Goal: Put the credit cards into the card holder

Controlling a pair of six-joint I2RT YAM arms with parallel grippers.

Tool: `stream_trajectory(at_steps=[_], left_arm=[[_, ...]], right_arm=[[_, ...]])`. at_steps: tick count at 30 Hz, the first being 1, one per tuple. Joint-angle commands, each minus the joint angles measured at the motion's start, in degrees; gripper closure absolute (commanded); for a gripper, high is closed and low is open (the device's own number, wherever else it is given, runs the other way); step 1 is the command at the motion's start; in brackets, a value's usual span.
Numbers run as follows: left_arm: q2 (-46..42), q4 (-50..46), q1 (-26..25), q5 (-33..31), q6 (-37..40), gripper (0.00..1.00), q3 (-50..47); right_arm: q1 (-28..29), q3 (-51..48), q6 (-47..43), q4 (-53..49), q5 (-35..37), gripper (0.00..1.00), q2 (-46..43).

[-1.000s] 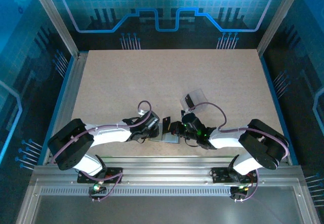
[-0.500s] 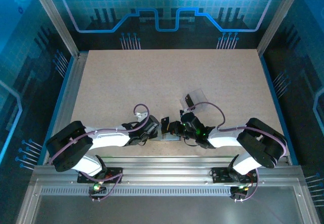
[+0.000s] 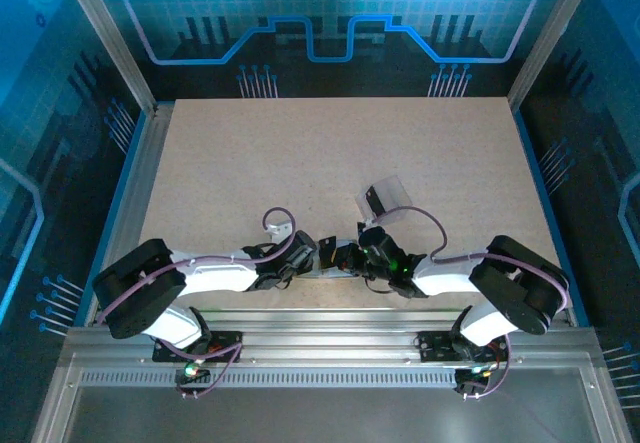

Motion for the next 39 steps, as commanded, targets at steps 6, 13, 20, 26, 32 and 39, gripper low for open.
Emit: stream_trajectory(at_steps=[6, 13, 20, 26, 32, 39], left_arm=[[8.2, -2.0, -3.5, 17.6, -0.8, 0.67, -2.9], [8.0, -1.8, -3.6, 17.8, -0.5, 0.65, -2.9], [6.2, -2.3, -3.6, 17.9, 0.0, 0.58, -3.1], [5.2, -2.4, -3.8, 18.4, 0.1, 0.58, -3.3], [5.7, -2.0, -4.3, 18.2, -0.1, 0.58, -3.2], [6.0, -2.0, -4.7, 18.1, -0.3, 0.58, -2.9]], right_arm=[[1.0, -0.6, 1.0, -1.7, -2.0, 1.00, -0.9], [2.1, -0.1, 1.5, -6.0, -2.2, 1.00, -2.5], [2.5, -0.3, 1.7, -8.7, -0.9, 1.00, -1.9], [2.9, 0.7, 2.3, -7.5, -1.0, 1.00, 0.9], [3.9, 2.4, 2.6, -6.5, -1.0, 1.00, 3.8], [5.3, 4.6, 2.5, -6.7, -0.7, 1.00, 6.2]])
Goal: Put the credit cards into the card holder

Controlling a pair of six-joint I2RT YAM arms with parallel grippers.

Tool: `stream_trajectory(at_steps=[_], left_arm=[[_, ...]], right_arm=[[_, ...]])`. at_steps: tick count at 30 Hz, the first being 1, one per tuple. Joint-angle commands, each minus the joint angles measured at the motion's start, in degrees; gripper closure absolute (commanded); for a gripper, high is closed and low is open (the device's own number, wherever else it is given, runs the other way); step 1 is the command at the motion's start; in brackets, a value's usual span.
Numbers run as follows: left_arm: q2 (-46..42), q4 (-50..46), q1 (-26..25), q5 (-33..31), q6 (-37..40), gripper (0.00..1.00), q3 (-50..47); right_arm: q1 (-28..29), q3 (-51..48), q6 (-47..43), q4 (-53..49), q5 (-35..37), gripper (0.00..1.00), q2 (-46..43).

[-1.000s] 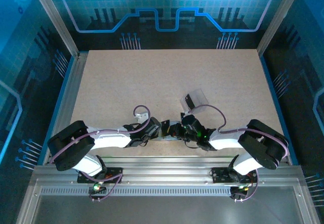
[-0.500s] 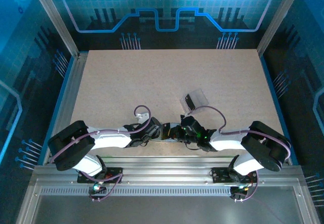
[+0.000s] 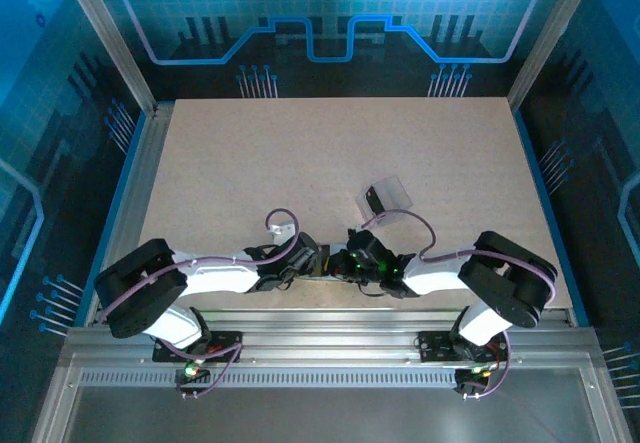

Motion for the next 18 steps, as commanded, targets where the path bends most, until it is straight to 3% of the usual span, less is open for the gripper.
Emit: stream_trajectory(at_steps=[1, 14, 18], left_arm=[[5.5, -2.7, -3.7, 19.0, -1.7, 0.58, -2.9], [5.9, -1.4, -4.6, 19.1, -3.1, 0.58, -3.0], [5.4, -1.8, -4.5, 18.9, -3.6, 0.58, -3.1]], right_arm=[[1.9, 1.4, 0.3, -2.6, 0.1, 1.00, 2.6], [3.3, 6.2, -2.0, -1.1, -3.4, 1.00, 8.5], [2.8, 7.1, -4.0, -4.3, -4.8, 0.88, 7.4]])
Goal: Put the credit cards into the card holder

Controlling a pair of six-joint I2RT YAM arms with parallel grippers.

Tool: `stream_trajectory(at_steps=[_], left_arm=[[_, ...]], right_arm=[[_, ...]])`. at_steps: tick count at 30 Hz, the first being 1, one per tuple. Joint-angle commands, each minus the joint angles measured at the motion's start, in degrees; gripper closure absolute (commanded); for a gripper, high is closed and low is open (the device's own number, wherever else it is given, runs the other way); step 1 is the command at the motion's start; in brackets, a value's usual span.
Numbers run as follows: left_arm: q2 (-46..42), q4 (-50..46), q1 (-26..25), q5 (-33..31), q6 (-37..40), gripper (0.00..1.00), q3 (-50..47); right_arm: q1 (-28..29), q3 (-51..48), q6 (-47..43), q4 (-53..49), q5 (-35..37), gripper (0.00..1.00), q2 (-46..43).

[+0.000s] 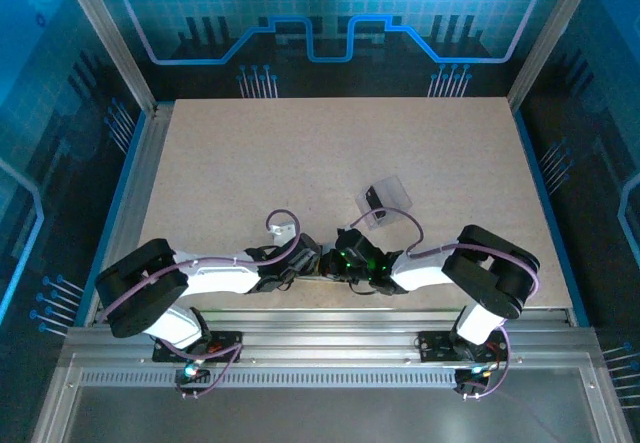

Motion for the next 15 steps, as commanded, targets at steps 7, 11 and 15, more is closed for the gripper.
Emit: stream_trajectory(at_steps=[7, 11, 15], left_arm=[[3.8, -4.1, -3.9, 18.2, -4.3, 0.58, -3.7], [3.6, -4.8, -4.0, 17.4, -4.2, 0.58, -3.9], [3.8, -4.9, -3.9, 17.4, -3.7, 0.58, -3.5]], right_arm=[[0.0, 6.4, -9.9, -18.9, -4.3, 0.60, -3.6], [-0.1, 10.8, -15.3, -29.1, -2.3, 0.57, -5.9], [-0.2, 14.7, -20.0, -36.6, -0.2, 0.53, -7.9]])
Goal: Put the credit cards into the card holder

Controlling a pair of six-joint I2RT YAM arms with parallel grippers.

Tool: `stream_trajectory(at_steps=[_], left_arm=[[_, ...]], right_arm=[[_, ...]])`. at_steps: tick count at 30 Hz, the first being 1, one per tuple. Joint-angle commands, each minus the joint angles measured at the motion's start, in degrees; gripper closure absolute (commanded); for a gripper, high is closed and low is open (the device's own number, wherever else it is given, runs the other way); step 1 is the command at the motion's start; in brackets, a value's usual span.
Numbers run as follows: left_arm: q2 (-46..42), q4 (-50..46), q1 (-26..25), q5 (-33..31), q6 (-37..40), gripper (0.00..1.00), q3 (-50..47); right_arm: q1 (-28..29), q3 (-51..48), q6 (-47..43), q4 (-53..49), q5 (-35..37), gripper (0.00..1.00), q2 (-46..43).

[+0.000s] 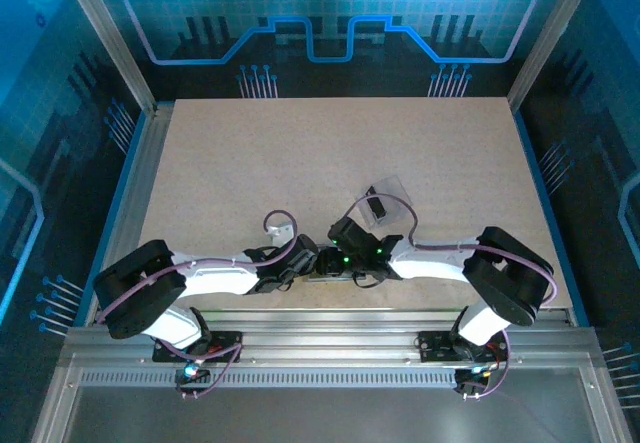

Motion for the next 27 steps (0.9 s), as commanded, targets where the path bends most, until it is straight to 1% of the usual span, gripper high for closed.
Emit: stream_trajectory(at_steps=[1, 3, 6, 8, 10, 15, 17, 27], left_arm=[[4.8, -4.9, -3.7, 17.5, -0.9, 0.58, -2.8], [5.1, -4.8, -3.8, 17.8, -0.7, 0.58, -2.6], [5.5, -4.6, -3.7, 18.1, -0.4, 0.58, -2.2], [5.5, -4.4, -3.7, 18.1, -0.4, 0.58, -2.1], [5.6, -4.1, -3.7, 18.2, -0.4, 0.58, -2.2], [5.9, -3.9, -3.7, 18.5, -0.3, 0.58, -2.0], [5.9, -4.0, -3.7, 18.4, -0.2, 0.58, -2.0], [6.0, -4.3, -3.7, 18.4, 0.2, 0.58, -1.4]], right_arm=[[0.6, 4.8, -7.3, -10.3, 0.7, 0.53, -3.3], [0.5, 7.1, -10.5, -15.3, 3.4, 0.54, -3.8], [-0.1, 12.0, -15.0, -22.7, 7.7, 0.61, -2.9], [-0.3, 14.5, -17.3, -27.4, 11.8, 0.61, -1.3], [-0.4, 16.6, -19.3, -30.0, 13.6, 0.61, 0.7], [-0.4, 19.4, -21.0, -32.7, 16.8, 0.63, 5.3], [-0.5, 19.2, -21.1, -32.6, 17.5, 0.62, 6.2], [-0.5, 20.8, -21.5, -32.9, 18.4, 0.61, 13.0]])
